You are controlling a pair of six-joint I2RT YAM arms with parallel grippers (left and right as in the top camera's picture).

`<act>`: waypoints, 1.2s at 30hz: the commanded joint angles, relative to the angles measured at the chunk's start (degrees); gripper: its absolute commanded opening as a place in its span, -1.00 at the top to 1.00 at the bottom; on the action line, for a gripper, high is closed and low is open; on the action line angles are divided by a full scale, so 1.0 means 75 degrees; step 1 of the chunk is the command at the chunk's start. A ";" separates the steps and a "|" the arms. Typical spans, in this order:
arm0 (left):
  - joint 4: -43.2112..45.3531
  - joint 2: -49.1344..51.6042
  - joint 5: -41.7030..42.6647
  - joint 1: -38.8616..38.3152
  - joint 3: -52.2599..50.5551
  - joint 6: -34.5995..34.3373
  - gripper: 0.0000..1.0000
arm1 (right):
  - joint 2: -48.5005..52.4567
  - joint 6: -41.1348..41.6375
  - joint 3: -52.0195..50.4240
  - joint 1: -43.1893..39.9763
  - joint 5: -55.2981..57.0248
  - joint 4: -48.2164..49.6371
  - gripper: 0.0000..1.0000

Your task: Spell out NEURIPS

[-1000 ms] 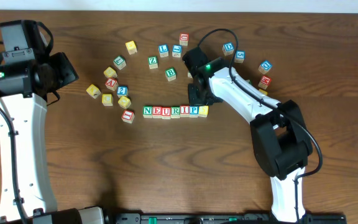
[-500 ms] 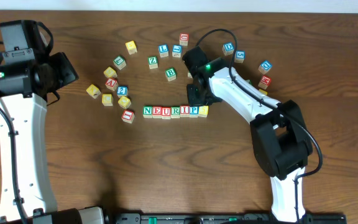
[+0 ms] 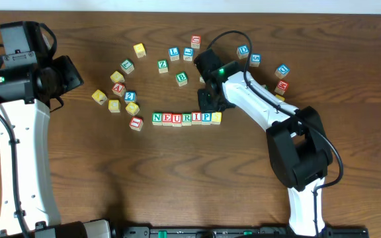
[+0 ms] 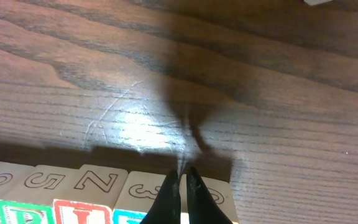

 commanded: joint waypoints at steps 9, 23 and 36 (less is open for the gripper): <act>0.0006 0.0079 -0.0073 0.0026 0.0114 0.0154 -0.21 | -0.0134 0.0108 0.0475 -0.0737 -0.0020 -0.0758 0.96; 0.0006 0.0079 -0.0073 0.0026 0.0114 0.0154 -0.20 | -0.0134 0.0481 0.0047 -0.0670 0.0015 -0.0828 0.96; 0.0006 0.0079 -0.0073 0.0026 0.0114 0.0154 -0.20 | -0.0131 0.0536 -0.0108 -0.0662 -0.0277 -0.0860 0.96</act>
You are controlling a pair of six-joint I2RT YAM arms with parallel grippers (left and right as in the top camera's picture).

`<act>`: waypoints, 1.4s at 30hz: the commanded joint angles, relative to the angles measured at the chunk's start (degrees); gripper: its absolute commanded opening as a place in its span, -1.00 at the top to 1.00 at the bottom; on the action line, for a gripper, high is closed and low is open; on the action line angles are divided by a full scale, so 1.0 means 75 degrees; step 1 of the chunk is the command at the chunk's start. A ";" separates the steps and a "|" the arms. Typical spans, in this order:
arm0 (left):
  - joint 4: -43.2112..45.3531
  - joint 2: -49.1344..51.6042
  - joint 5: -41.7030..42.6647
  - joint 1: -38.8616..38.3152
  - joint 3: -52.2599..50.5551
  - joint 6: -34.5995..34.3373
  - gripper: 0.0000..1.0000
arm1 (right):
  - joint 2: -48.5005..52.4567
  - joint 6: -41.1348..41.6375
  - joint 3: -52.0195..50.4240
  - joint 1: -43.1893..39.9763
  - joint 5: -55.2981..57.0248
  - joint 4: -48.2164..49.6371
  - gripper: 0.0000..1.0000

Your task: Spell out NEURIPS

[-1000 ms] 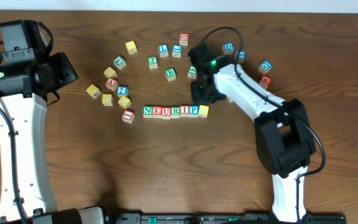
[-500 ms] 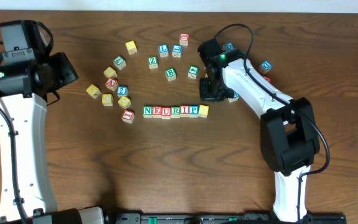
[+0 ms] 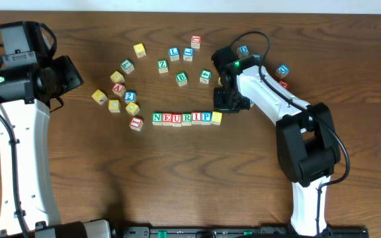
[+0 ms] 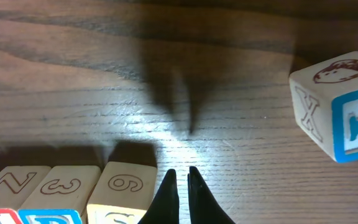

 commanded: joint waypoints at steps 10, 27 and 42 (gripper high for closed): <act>0.0009 0.0079 -0.0070 0.0026 0.0114 0.0154 -0.20 | -0.0128 0.0067 -0.0058 0.0026 -0.0169 0.0082 0.96; 0.0012 0.0079 -0.0070 0.0026 0.0114 0.0154 -0.21 | -0.0125 -0.0758 -0.0058 0.0300 -0.0271 0.0612 0.98; 0.0012 0.0079 -0.0070 0.0026 0.0114 0.0154 -0.21 | -0.0125 -0.0784 -0.0058 0.0341 -0.0271 0.0635 0.98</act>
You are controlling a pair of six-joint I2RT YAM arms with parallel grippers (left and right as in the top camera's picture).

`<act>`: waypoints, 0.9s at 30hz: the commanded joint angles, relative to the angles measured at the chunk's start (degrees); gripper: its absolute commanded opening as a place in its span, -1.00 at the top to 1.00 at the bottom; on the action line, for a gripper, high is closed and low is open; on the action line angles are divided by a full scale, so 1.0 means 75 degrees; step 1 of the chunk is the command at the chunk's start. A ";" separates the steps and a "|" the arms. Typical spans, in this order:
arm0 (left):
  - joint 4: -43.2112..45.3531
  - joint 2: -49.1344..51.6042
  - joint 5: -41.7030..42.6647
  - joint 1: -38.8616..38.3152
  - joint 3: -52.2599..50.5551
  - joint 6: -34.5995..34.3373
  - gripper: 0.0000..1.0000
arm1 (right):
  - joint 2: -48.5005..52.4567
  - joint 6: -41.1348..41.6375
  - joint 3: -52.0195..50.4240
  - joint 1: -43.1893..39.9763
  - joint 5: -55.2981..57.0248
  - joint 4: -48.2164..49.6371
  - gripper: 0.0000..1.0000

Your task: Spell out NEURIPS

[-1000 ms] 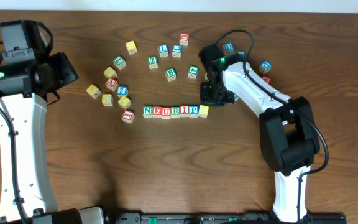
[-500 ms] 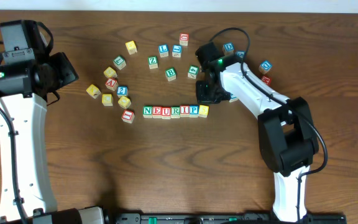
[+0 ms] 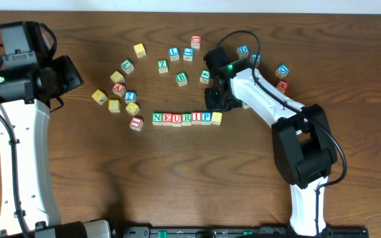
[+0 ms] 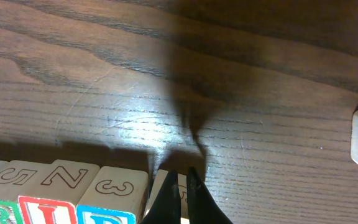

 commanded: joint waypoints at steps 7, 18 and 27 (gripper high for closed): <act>0.0012 0.0079 -0.0070 0.0026 0.0114 0.0154 -0.21 | -0.0125 -0.0125 -0.0052 0.0061 -0.0044 0.0015 0.98; 0.0012 0.0079 -0.0070 0.0026 0.0114 0.0157 -0.21 | -0.0125 -0.0160 -0.0052 0.0122 -0.0044 0.0009 0.98; 0.0009 0.0079 -0.0070 0.0026 0.0114 0.0157 -0.21 | -0.0125 -0.0297 -0.0052 0.0184 -0.0044 -0.0017 0.98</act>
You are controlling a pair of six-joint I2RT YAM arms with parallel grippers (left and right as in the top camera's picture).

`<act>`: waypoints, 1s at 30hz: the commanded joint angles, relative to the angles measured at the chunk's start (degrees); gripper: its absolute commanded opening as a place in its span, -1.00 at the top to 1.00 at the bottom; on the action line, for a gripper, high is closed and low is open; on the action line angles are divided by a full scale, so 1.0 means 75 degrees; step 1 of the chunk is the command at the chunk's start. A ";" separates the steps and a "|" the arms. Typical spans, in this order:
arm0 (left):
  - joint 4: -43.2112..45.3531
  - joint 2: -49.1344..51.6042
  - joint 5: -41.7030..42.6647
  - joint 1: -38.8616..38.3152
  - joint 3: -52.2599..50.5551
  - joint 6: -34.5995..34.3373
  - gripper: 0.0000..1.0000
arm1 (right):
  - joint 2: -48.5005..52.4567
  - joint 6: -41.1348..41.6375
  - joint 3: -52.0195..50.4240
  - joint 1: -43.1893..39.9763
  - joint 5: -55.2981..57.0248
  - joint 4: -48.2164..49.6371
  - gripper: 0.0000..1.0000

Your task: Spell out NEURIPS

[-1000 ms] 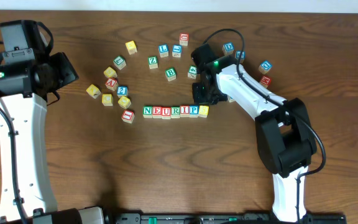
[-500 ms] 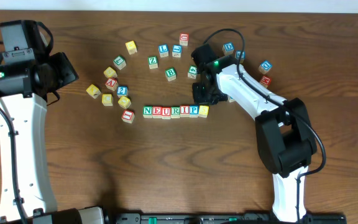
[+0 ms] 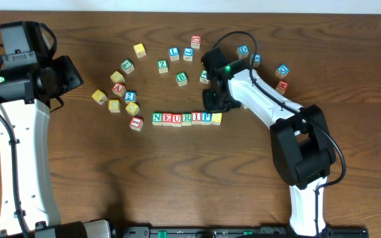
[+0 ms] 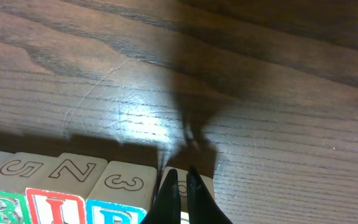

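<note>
On the overhead view a row of letter blocks (image 3: 182,118) reads N E U R I P, and a yellow block (image 3: 217,118) sits against its right end. My right gripper (image 3: 213,107) hangs just behind that end. In the right wrist view the right gripper (image 4: 181,176) is shut with nothing between its fingers. Its tips rest over the top of the last block (image 4: 206,184), next to the block marked 3 (image 4: 129,182). The left arm (image 3: 20,79) is folded at the left edge, and its fingers do not show.
Several loose blocks lie left of the row (image 3: 121,92). More lie along the back (image 3: 177,53) and at the right beyond my right arm (image 3: 282,71). A white block's corner shows at the wrist view's right edge.
My right gripper has shifted slightly left along the row's end. In the wrist view the gap between the block marked 3 and the last block looks narrower. The left arm is unchanged.
My shut right gripper stood over the back of the last block in the row. Then it was to the right of the row's end, beside that block. After that it was over the last block again, where it still is.
</note>
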 commanded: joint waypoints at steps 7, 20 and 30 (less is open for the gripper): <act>0.0009 0.0079 -0.0073 0.0026 0.0108 0.0154 -0.20 | -0.0125 -0.0245 -0.0052 0.0085 -0.0052 -0.0041 0.98; 0.0012 0.0079 -0.0073 0.0026 0.0108 0.0154 -0.21 | -0.0125 -0.0382 -0.0052 0.0082 -0.0195 0.0070 0.98; 0.0012 0.0079 -0.0073 0.0026 0.0108 0.0157 -0.21 | -0.0152 -0.0382 0.0344 -0.0289 -0.0219 0.0117 0.98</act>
